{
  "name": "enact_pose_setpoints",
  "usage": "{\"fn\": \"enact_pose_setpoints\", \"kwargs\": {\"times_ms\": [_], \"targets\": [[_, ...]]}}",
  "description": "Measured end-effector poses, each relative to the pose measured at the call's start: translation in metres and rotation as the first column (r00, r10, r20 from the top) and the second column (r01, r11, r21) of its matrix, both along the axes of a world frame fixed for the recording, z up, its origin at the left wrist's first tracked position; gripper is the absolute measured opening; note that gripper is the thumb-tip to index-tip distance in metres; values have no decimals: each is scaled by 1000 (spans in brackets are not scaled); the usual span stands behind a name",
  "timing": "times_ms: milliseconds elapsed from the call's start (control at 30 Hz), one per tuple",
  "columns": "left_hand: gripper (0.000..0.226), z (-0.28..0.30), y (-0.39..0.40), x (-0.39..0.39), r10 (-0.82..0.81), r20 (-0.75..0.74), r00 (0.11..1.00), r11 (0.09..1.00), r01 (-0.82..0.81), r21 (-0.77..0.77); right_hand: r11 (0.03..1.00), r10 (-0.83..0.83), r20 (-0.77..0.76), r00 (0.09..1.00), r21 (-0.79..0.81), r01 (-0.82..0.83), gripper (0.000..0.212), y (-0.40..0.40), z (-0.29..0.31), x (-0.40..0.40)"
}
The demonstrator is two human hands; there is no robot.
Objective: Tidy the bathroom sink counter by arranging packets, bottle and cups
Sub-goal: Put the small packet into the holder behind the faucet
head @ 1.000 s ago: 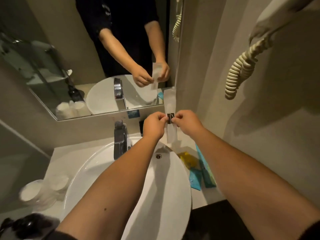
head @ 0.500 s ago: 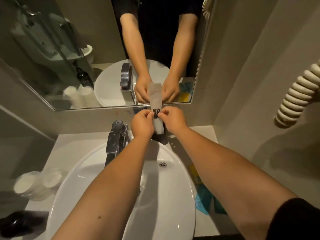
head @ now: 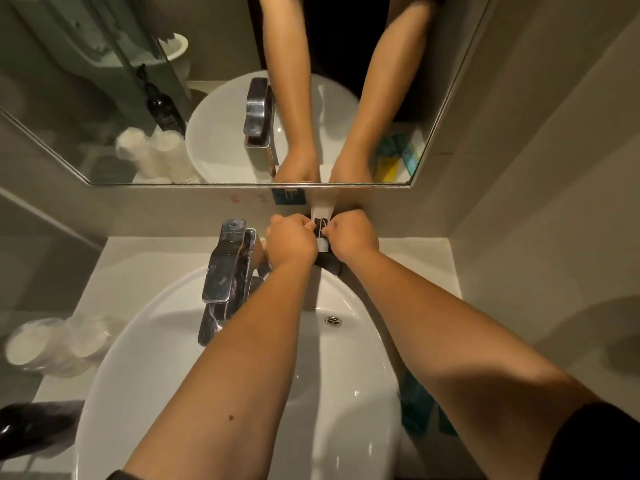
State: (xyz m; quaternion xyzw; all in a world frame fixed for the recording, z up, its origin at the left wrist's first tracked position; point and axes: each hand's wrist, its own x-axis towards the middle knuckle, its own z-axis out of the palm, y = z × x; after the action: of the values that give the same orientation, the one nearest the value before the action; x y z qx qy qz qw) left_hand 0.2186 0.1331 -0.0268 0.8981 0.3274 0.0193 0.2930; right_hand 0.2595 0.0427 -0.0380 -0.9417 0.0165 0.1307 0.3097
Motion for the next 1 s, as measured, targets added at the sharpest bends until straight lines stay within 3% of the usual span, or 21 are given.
{"fn": "enact_pose_setpoints", "kwargs": {"times_ms": [233,700,800,900,1000], "targets": [[26,-2,-2,1,-4,-35,999,1000,4,5,996,-19,-6,1000,-86,18,21,-1,-2,4],[29,11,-6,-14,-54,-46,997,997,51,-61,993,72,25,997,-98,-70,24,-7,29,-6],[30,23,-10,-26,-81,15,997,994,81,-67,992,81,62,995,-100,-74,24,-19,44,-17],[31,34,-12,-45,-148,71,986,986,152,-63,977,125,135,983,-189,-98,28,-42,64,-34],[34,40,-18,-69,-278,46,960,961,278,11,901,247,199,948,-407,-149,28,-73,76,-60]]}}
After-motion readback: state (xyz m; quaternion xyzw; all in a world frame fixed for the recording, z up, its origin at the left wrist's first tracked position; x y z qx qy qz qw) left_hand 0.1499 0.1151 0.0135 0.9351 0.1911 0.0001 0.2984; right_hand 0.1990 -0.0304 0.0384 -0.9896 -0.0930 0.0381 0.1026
